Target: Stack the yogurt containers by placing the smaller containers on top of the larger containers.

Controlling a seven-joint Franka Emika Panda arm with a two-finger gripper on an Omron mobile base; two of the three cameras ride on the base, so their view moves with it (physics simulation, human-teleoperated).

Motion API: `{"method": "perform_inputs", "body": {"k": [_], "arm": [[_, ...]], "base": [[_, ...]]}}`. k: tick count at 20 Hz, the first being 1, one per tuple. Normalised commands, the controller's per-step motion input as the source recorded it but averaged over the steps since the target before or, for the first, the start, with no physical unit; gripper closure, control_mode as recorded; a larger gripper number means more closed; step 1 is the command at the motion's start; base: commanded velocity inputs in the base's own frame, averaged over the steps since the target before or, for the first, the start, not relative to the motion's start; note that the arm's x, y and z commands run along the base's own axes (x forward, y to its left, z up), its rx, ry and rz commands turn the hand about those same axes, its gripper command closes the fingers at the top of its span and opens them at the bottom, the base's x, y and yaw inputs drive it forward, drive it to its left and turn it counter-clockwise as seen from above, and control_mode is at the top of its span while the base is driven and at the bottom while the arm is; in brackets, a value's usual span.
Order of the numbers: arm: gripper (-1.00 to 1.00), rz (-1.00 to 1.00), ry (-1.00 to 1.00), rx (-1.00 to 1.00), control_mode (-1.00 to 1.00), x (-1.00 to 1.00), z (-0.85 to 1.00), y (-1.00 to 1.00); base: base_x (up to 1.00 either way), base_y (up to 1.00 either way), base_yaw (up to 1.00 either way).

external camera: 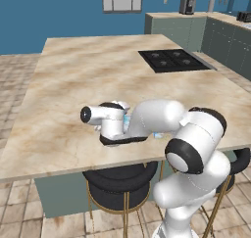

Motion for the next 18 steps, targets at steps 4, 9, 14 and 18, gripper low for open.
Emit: {"method": "perform_inputs", "body": {"k": [4,9,14,18], "arm": [[-1.0,0.0,0.0,0.09,-1.0,-0.22,0.32,-0.14],[-1.0,0.0,0.0,0.11,-1.0,-0.23,0.25,-0.25],[-1.0,0.0,0.0,0.13,-1.0,-0.21,0.15,-0.41],[-1.0,0.0,0.0,0.14,-1.0,-0.27,0.1,-0.44]], "base": [[0.0,0.0,0.0],[0.0,0.0,0.0],[0.0,0.0,0.0],[0.0,0.0,0.0]]}}
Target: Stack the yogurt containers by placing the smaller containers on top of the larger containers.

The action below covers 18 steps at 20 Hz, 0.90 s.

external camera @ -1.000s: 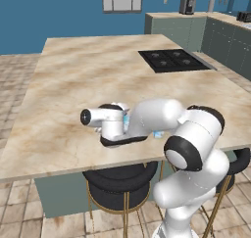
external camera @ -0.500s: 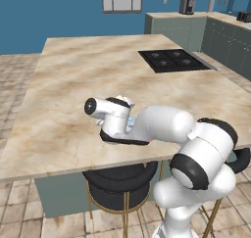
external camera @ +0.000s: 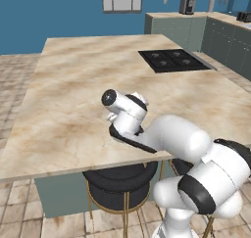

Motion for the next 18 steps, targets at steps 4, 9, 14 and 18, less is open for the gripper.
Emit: {"method": "perform_inputs", "body": {"k": [4,9,14,18], "arm": [[-1.0,0.0,0.0,0.15,-1.0,-0.26,0.11,-0.45],[-1.0,0.0,0.0,0.17,-1.0,-0.25,0.07,-0.47],[-1.0,0.0,0.05,0.16,-1.0,-0.21,0.03,-0.4],[-1.0,-0.01,0.05,0.16,-1.0,-0.08,0.0,-0.31]], "base": [[0.0,0.0,0.0],[0.0,0.0,0.0],[0.0,0.0,0.0],[0.0,0.0,0.0]]}}
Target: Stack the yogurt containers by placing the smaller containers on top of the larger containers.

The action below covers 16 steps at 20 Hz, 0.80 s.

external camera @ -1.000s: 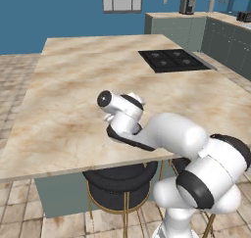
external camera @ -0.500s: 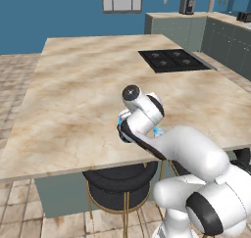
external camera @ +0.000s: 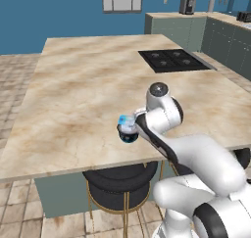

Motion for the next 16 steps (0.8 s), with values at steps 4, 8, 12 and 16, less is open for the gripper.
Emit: {"method": "perform_inputs", "body": {"k": [4,8,12,16], "arm": [[-1.0,-0.04,0.08,0.14,-1.0,0.0,0.0,-0.23],[-1.0,-0.06,0.1,0.12,-1.0,0.02,0.0,-0.24],[-1.0,-0.06,0.09,0.09,-1.0,0.08,0.0,-0.25],[-1.0,-0.01,0.06,0.08,-1.0,0.04,0.0,-0.28]], "base": [[0.0,0.0,0.0],[0.0,0.0,0.0],[0.0,0.0,0.0],[0.0,0.0,0.0]]}}
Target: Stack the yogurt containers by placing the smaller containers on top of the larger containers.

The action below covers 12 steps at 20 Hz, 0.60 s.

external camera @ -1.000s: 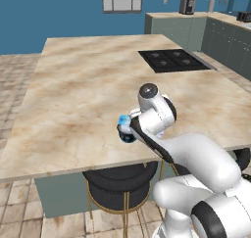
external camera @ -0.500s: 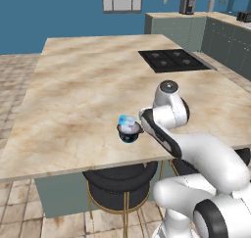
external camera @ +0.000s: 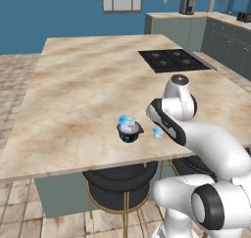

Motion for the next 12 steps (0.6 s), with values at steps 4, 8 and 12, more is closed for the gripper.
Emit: {"method": "perform_inputs", "body": {"k": [4,8,12], "arm": [[-1.0,0.0,0.01,0.05,-1.0,0.0,-0.02,-0.18],[-1.0,0.0,0.0,0.04,-1.0,0.0,-0.02,-0.14],[-1.0,0.0,0.0,0.01,-1.0,0.0,-0.22,-0.01]], "base": [[0.0,0.0,0.0],[0.0,0.0,0.0],[0.0,0.0,0.0]]}}
